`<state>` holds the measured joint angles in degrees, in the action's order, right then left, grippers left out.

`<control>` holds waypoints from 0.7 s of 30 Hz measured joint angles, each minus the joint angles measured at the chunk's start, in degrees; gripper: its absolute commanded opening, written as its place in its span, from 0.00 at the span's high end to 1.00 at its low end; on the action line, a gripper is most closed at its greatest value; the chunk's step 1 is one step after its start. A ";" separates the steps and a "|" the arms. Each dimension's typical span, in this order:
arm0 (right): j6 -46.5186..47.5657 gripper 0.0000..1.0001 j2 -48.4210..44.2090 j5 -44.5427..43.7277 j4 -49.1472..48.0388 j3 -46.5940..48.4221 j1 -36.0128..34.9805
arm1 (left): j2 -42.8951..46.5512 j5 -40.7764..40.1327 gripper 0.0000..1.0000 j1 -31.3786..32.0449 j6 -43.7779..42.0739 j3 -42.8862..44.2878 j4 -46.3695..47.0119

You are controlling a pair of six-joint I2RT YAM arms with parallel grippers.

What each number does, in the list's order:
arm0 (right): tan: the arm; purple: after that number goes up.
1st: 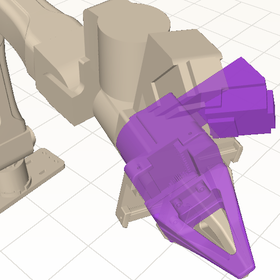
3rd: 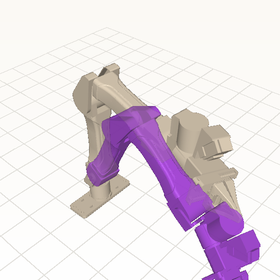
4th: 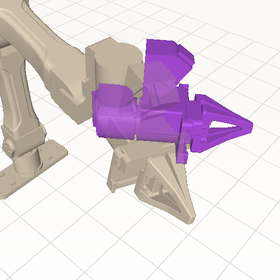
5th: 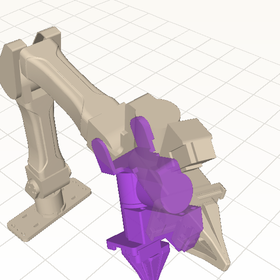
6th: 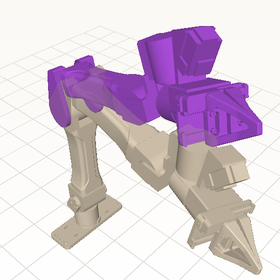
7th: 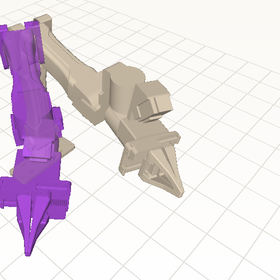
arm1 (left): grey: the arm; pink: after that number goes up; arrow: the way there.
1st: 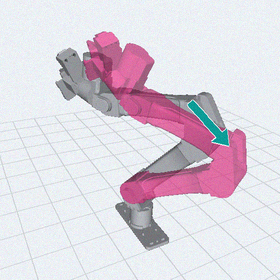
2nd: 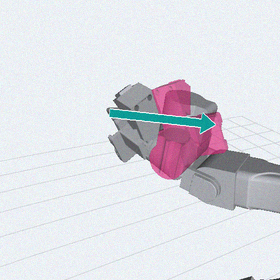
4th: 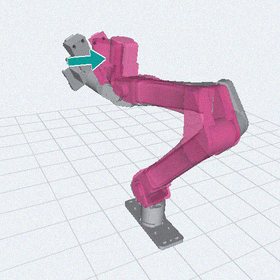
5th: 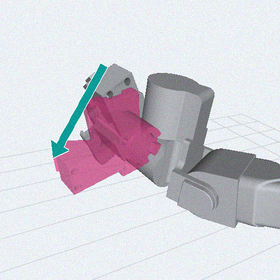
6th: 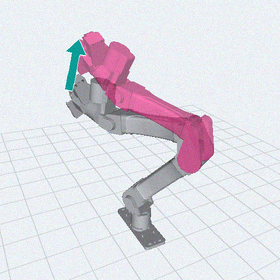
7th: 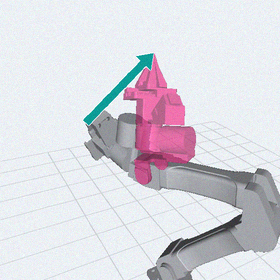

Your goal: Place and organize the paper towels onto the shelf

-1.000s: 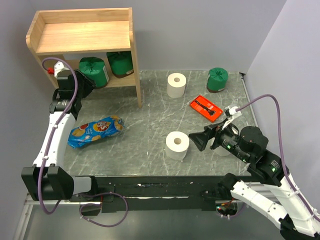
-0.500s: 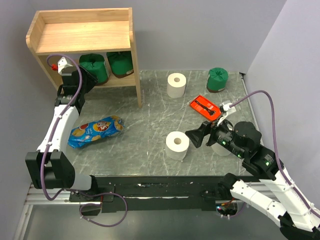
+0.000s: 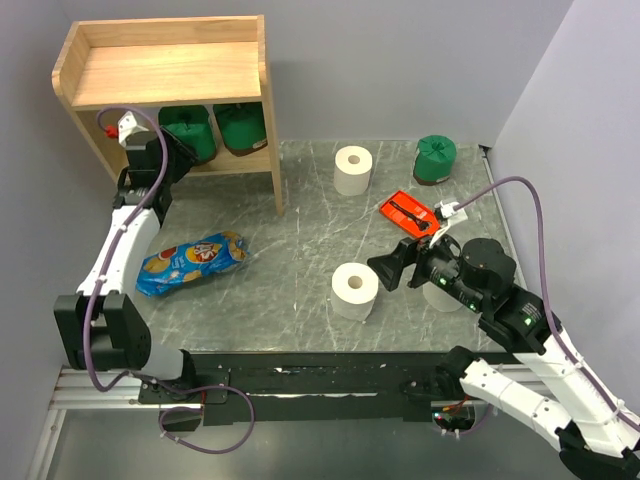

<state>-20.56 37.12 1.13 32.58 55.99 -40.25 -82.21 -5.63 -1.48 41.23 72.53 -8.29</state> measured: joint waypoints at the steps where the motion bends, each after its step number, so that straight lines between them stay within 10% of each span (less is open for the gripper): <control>1: -0.07 0.01 0.31 -0.04 -0.04 0.00 0.00 | 0.76 -0.02 0.37 0.00 -0.11 -0.24 -0.13; 13: -2.29 0.00 6.84 -2.03 -3.48 0.07 0.00 | 24.28 6.40 0.16 0.00 -2.47 -7.48 -7.91; 15: -2.05 0.01 10.03 -4.22 -3.34 1.27 0.04 | 28.30 9.68 0.01 0.00 -3.76 -9.90 -9.66; 21: -0.33 0.00 22.43 -8.76 -2.97 9.70 5.29 | 33.92 18.53 0.04 0.02 -9.16 -17.92 -14.75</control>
<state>-20.88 59.55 -7.64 29.61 65.69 -34.96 -48.29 12.91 -1.45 32.08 54.61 -23.05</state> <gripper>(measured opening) 0.994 0.963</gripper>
